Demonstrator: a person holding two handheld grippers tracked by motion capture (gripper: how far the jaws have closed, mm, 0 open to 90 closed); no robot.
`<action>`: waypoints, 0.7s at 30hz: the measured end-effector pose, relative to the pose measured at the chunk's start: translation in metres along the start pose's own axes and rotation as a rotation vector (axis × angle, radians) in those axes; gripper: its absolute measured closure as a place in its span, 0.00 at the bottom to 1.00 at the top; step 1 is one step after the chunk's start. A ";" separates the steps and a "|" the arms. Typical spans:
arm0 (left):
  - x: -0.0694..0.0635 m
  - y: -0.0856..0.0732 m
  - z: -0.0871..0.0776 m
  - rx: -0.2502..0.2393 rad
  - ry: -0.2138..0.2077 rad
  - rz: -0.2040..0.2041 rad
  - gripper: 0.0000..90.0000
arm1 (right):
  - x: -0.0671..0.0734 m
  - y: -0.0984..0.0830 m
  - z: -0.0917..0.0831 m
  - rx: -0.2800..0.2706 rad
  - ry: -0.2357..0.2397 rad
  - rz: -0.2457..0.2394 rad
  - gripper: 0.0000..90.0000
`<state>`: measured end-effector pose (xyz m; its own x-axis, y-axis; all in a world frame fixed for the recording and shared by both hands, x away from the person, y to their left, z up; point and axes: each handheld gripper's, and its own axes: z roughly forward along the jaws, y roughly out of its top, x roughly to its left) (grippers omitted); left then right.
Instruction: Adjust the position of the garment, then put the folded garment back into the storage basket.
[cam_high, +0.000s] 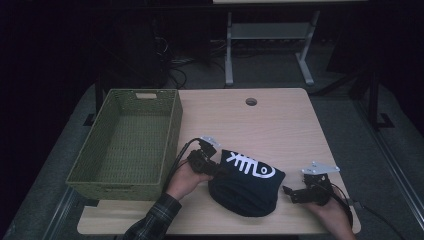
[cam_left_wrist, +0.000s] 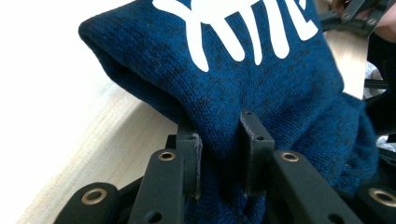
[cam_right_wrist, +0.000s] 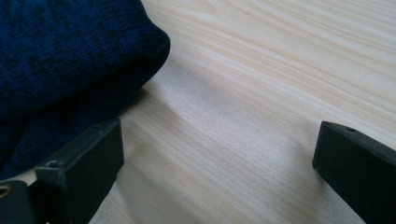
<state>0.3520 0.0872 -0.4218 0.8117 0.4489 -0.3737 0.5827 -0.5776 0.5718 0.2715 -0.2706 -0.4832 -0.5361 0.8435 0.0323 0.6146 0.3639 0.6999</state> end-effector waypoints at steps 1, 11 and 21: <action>-0.001 0.002 -0.002 -0.001 0.002 0.003 0.82 | 0.000 0.000 0.000 0.000 0.000 0.000 0.02; -0.011 0.020 -0.019 -0.003 0.005 -0.007 0.81 | 0.000 0.000 0.000 0.000 0.000 0.000 0.02; -0.021 0.041 -0.040 0.029 -0.034 0.028 0.81 | 0.000 0.000 0.000 -0.002 0.000 0.001 0.02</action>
<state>0.3570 0.0809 -0.3616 0.8283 0.4091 -0.3829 0.5603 -0.6096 0.5608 0.2715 -0.2705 -0.4833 -0.5359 0.8436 0.0329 0.6138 0.3625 0.7013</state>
